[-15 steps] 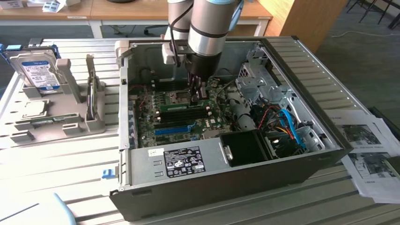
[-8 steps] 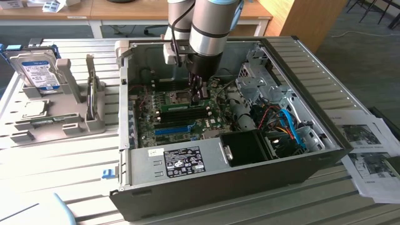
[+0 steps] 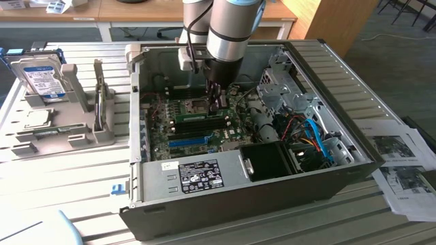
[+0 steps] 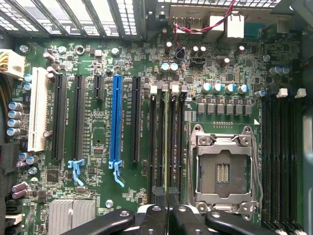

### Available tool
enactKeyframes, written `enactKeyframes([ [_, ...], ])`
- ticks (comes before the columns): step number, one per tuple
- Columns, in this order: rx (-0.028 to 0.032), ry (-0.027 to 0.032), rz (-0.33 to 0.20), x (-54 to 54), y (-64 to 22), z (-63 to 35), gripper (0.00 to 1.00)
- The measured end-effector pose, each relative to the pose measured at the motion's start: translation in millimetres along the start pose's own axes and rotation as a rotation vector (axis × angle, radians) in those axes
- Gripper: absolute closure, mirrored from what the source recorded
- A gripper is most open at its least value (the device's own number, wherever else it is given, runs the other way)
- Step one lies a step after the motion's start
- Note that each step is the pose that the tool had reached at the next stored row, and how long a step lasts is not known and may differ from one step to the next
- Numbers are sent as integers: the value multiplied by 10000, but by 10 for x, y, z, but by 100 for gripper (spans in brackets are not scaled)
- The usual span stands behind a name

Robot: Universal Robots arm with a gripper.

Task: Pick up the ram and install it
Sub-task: 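Insert the ram into the slot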

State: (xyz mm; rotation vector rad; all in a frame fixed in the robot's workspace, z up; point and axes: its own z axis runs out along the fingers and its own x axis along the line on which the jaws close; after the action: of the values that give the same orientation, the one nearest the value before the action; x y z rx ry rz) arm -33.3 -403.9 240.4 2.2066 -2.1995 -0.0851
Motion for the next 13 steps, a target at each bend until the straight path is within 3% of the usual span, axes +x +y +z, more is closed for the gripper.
enactKeyframes([
  [13,0,4,0,28,-2,-1,89],
])
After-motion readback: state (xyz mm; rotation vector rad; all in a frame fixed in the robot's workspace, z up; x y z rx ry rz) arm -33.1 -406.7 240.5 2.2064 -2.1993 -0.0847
